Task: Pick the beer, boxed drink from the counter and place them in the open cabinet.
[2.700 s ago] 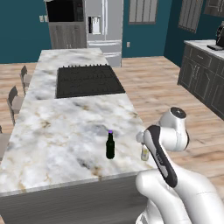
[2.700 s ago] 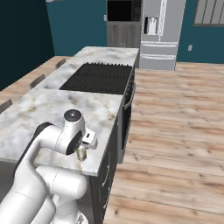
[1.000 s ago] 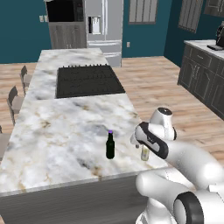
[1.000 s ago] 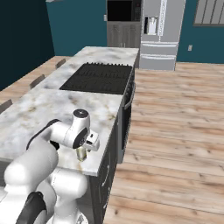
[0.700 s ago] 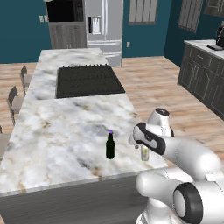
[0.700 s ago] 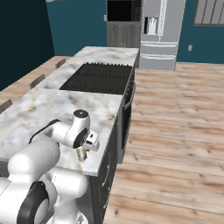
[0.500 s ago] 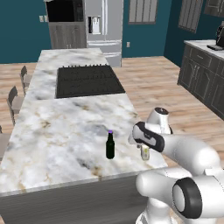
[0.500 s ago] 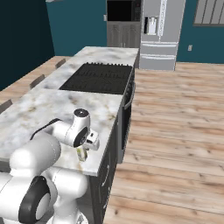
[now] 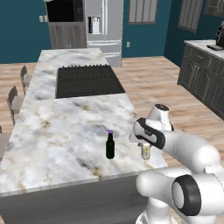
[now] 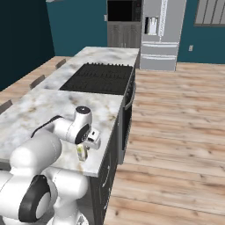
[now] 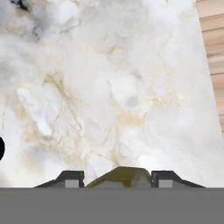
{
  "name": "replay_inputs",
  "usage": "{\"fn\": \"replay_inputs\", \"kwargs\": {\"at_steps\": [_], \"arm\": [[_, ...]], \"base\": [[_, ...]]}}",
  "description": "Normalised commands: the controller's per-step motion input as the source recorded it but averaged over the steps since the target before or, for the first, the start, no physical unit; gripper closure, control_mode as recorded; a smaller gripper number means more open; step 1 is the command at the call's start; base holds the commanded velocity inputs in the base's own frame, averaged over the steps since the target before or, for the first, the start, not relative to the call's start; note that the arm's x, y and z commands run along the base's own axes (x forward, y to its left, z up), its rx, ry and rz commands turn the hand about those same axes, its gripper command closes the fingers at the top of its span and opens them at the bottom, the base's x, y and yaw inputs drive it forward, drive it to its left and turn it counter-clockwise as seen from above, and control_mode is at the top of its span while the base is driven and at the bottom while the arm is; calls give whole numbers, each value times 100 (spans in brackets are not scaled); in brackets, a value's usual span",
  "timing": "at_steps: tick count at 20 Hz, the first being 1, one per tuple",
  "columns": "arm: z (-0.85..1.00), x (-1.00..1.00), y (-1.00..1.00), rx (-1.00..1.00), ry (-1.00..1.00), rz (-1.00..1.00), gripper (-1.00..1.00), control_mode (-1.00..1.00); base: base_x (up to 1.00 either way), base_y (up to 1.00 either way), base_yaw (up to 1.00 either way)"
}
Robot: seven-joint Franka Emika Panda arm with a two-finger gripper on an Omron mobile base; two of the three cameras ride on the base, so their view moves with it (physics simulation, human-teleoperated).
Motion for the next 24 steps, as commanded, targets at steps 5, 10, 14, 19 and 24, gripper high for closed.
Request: {"fn": "replay_inputs", "kwargs": {"at_steps": [5,10,14,19,24], "arm": [[69,-21,-37,1,-20,0,100,-100],[80,-34,-32,5,-29,0,100,-100],[70,-36,-14,6,-33,0,100,-100],[58,-38,-6,7,-31,0,100,-100],[38,-44,-5,1,-18,0,100,-100]], "base": [[0,0,0],[0,0,0],[0,0,0],[0,0,0],[0,0,0]]}}
